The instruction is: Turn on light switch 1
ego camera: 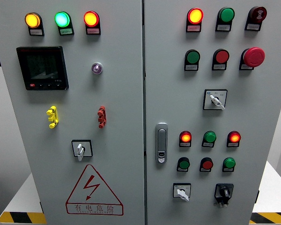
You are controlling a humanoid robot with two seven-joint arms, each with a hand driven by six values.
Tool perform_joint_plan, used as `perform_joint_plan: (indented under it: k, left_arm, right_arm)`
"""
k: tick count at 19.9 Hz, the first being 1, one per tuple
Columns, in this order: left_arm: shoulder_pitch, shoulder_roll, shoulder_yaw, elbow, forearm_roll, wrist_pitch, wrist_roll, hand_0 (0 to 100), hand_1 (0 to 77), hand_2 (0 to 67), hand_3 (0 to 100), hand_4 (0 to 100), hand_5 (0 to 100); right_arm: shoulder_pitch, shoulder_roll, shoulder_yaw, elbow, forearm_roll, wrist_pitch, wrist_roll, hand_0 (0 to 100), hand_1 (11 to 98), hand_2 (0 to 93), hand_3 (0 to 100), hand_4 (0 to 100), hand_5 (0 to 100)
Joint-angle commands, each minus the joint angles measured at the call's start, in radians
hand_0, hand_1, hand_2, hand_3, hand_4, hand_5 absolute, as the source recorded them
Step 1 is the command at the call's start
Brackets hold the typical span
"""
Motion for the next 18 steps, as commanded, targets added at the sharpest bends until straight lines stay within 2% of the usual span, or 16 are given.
perform_joint_plan:
  k: [1, 4, 5, 6, 9, 15, 16, 18]
  left_arm:
    - [0.003, -0.011, -0.112, -0.081, 0.106, 0.029, -0.078, 0, 16.4, 5.6, 0, 4, 0]
    - [0.014, -0.019, -0.176, -0.254, 0.154, 0.143, -0.089, 0, 18.5, 9.7, 2, 14, 3]
    - [0.026, -0.019, -0.190, -0.325, 0.154, 0.154, -0.087, 0, 19.2, 11.8, 5, 19, 8]
    - [0.046, -0.017, -0.210, -0.410, 0.155, 0.155, -0.082, 0, 19.7, 14.3, 9, 23, 15]
    - [0.098, -0.010, -0.267, -0.653, 0.203, 0.155, -0.058, 0, 20.3, 17.7, 15, 27, 23]
    - [0.178, 0.000, -0.286, -1.018, 0.247, 0.148, -0.004, 0, 19.0, 18.3, 21, 33, 31]
    - [0.189, -0.002, -0.293, -1.070, 0.247, 0.146, 0.005, 0, 18.9, 18.4, 22, 35, 32]
    - [0.207, -0.003, -0.318, -1.182, 0.249, 0.142, 0.035, 0, 18.8, 18.3, 24, 36, 34]
  right_arm:
    - [0.000, 0.0009, 0.000, 0.001, 0.000, -0.001, 0.000, 0, 19.5, 0.0, 19, 19, 11]
    - [0.000, -0.0006, 0.000, 0.001, 0.000, 0.000, 0.000, 0, 19.6, 0.0, 19, 19, 11]
    - [0.000, 0.0009, 0.000, -0.001, 0.000, 0.000, 0.000, 0, 19.6, 0.0, 19, 19, 11]
    - [0.000, 0.0009, 0.000, -0.001, 0.000, 0.000, 0.000, 0, 19.6, 0.0, 19, 19, 11]
    - [0.000, -0.0006, 0.000, 0.001, 0.000, 0.000, 0.000, 0, 19.6, 0.0, 19, 19, 11]
    - [0.000, 0.0009, 0.000, -0.001, 0.000, -0.001, 0.000, 0, 19.5, 0.0, 19, 19, 11]
    - [0.000, -0.0006, 0.000, -0.001, 0.000, -0.001, 0.000, 0, 19.5, 0.0, 19, 19, 11]
    - [0.000, 0.0009, 0.000, -0.001, 0.000, 0.000, 0.000, 0, 19.6, 0.0, 19, 19, 11]
